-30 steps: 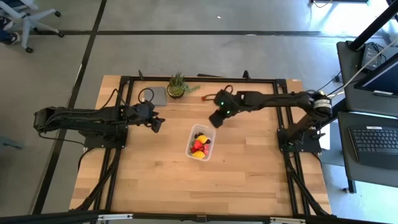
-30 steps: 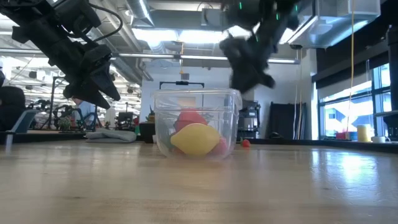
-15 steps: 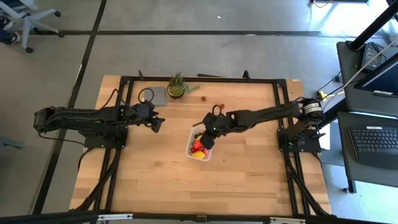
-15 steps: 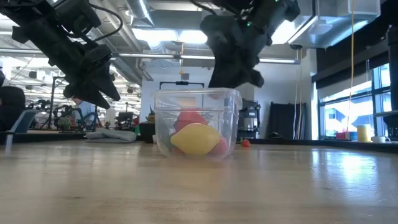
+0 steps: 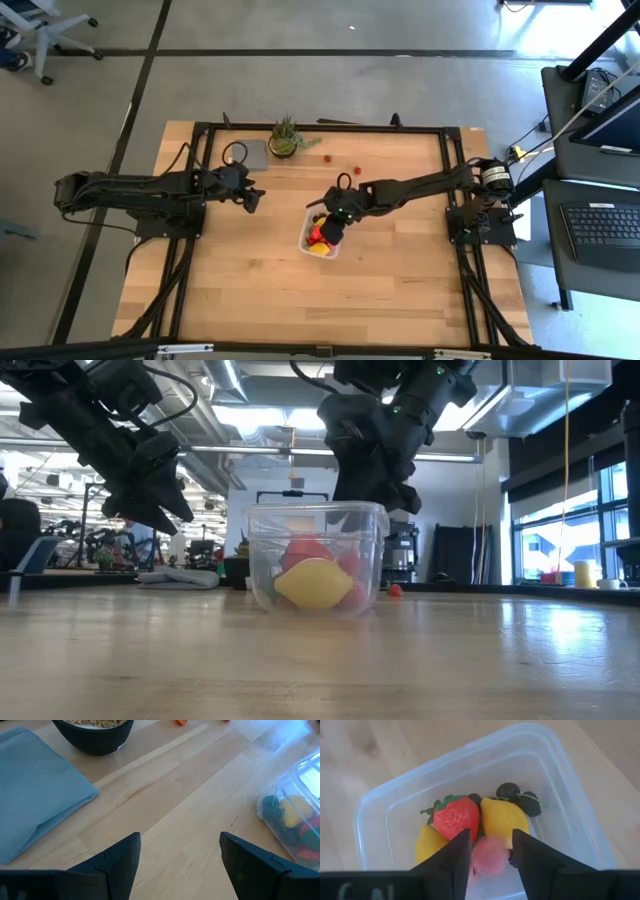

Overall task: Pick and placing Produce into tupperware
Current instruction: Put the pink peach into the transparent bin, then put the red strawberry into the transparent bin

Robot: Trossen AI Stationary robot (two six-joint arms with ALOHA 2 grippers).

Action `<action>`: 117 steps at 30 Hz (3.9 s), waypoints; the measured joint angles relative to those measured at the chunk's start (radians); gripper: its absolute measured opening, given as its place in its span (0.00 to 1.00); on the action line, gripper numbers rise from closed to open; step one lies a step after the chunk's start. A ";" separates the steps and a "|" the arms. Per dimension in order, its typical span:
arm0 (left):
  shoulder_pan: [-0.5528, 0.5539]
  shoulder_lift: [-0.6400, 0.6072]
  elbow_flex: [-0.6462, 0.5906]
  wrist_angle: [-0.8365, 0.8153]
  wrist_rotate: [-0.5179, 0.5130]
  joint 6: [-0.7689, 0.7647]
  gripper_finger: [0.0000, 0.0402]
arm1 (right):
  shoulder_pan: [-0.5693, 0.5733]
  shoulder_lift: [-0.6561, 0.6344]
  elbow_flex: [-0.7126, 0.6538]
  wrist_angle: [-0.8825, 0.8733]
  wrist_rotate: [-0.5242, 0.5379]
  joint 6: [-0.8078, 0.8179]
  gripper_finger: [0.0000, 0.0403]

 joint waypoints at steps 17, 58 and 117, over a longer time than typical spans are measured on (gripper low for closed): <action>0.000 0.000 0.000 0.000 0.001 0.000 0.65 | -0.050 0.000 0.137 -0.053 -0.179 0.001 0.79; 0.000 0.000 0.000 0.000 0.001 -0.008 0.65 | -0.499 0.001 0.029 -0.320 0.019 -0.815 0.77; 0.000 0.000 0.000 0.001 0.001 -0.035 0.65 | -0.568 0.082 -0.226 0.096 -0.063 -0.387 0.36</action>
